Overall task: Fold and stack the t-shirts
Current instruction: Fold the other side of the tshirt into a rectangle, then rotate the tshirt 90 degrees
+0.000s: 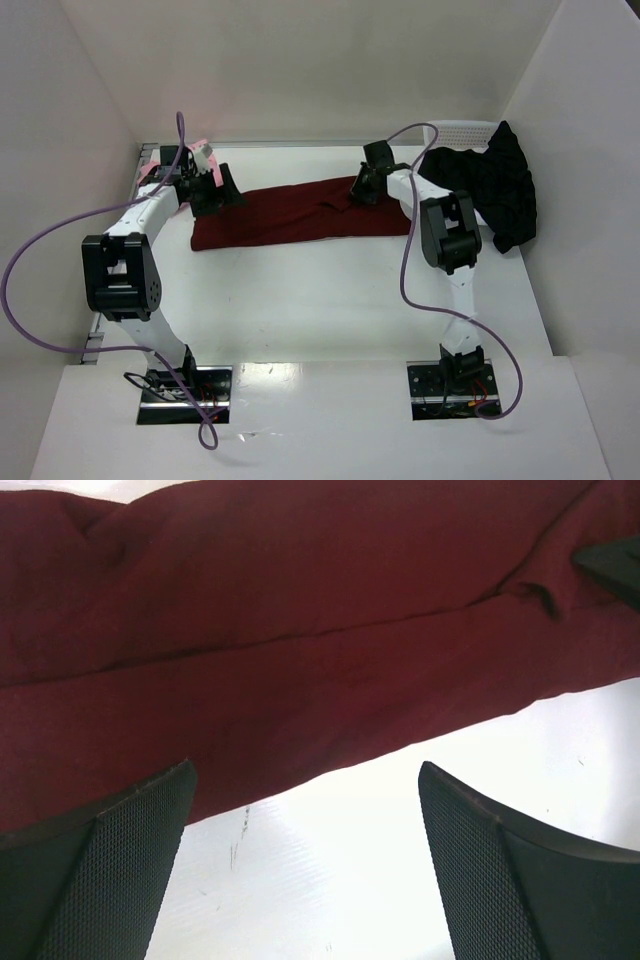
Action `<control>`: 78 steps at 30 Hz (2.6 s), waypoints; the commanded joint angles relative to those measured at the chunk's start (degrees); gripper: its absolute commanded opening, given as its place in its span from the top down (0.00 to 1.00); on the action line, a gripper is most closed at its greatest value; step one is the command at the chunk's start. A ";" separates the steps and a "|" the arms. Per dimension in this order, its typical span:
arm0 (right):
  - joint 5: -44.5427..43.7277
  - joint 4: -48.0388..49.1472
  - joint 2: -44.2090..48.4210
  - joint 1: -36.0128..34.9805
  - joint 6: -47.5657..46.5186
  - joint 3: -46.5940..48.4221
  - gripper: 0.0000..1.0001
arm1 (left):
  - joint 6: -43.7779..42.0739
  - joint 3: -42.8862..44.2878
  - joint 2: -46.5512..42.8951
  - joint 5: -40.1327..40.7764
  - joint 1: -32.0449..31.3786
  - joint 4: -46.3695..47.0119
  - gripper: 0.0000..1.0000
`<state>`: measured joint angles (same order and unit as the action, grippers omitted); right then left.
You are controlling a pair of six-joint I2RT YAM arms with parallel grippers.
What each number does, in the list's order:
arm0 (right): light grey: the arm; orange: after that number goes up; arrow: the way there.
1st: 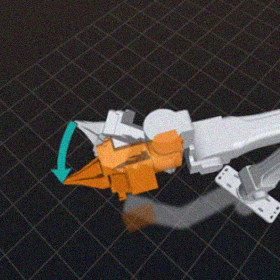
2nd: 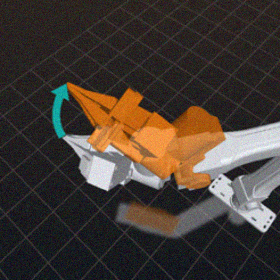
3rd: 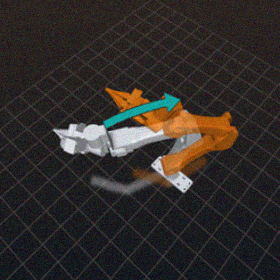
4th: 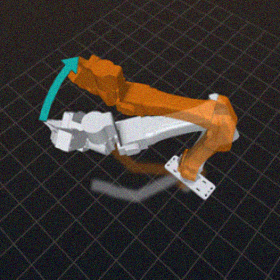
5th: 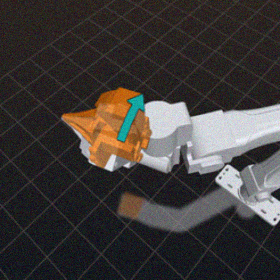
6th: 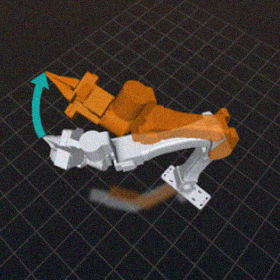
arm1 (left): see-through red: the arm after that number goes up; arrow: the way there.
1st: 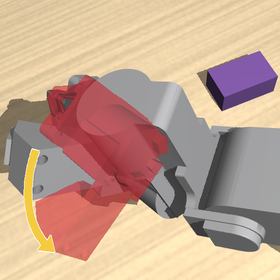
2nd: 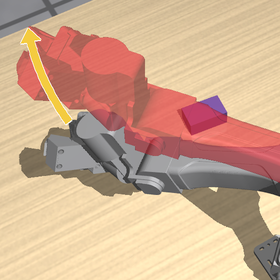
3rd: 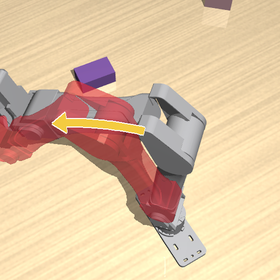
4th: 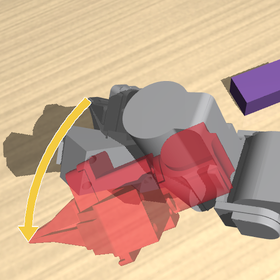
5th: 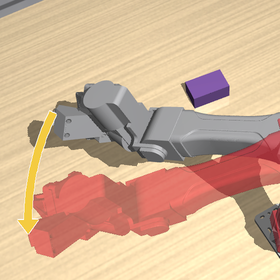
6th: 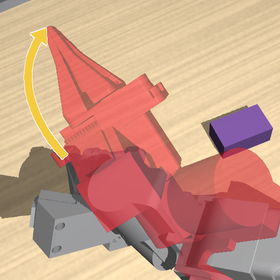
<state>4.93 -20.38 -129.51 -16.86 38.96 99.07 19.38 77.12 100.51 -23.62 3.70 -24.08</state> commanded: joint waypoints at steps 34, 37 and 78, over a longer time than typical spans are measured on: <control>-5.98 -4.93 4.43 -0.36 -5.47 21.28 0.08 | -37.44 9.63 6.88 6.99 -3.70 0.61 0.00; -5.98 -3.44 10.49 0.87 -5.47 14.79 0.00 | -42.83 9.63 8.91 7.01 -5.28 -0.01 0.00; -5.37 4.73 49.62 4.29 -1.96 -37.98 0.00 | -20.36 -6.36 7.52 21.07 -25.32 -10.81 0.00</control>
<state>0.67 -19.75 -82.30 -12.58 36.07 62.96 -8.64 74.32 110.19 -0.56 -19.03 -27.51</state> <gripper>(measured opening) 0.999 0.995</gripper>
